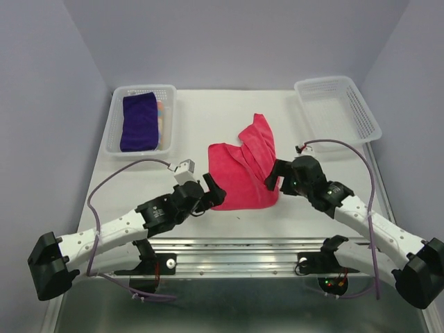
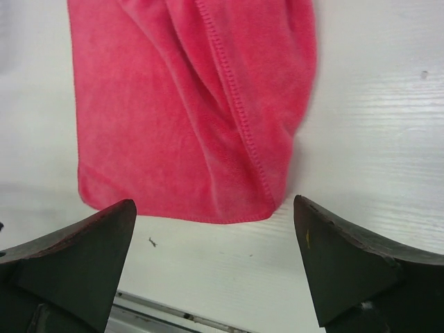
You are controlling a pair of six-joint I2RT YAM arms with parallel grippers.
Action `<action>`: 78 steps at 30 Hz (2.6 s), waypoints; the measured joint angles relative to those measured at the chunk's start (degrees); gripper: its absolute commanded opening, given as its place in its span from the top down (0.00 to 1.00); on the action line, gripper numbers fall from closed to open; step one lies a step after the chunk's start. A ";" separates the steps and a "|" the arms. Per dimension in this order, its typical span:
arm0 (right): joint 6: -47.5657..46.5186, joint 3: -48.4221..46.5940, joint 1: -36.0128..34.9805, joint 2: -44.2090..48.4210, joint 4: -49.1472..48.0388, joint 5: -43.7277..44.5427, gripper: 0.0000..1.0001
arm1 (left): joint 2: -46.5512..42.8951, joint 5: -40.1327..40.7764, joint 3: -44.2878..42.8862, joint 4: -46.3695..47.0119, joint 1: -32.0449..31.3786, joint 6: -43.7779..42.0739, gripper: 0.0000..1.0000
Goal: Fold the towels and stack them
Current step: Flatten out the crumpled towel
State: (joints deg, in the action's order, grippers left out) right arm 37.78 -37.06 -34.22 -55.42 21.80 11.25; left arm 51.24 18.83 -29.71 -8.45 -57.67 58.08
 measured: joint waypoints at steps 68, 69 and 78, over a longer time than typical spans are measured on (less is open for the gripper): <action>-12.07 -9.07 -31.01 -32.35 -1.33 -8.41 0.87 | 26.01 -11.65 -5.77 9.46 24.81 -17.75 0.01; -12.07 -9.07 -31.01 -32.35 -1.33 -8.52 0.88 | 27.69 -11.54 -6.75 9.55 24.81 -18.29 0.01; -12.07 -9.07 -31.01 -32.35 -1.55 -8.79 0.88 | 39.30 -9.94 -15.43 10.16 24.81 -23.21 0.28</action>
State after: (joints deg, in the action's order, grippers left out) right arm 25.71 -46.13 -65.23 -87.77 20.25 2.46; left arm 90.54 8.88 -45.15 1.72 -32.86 34.87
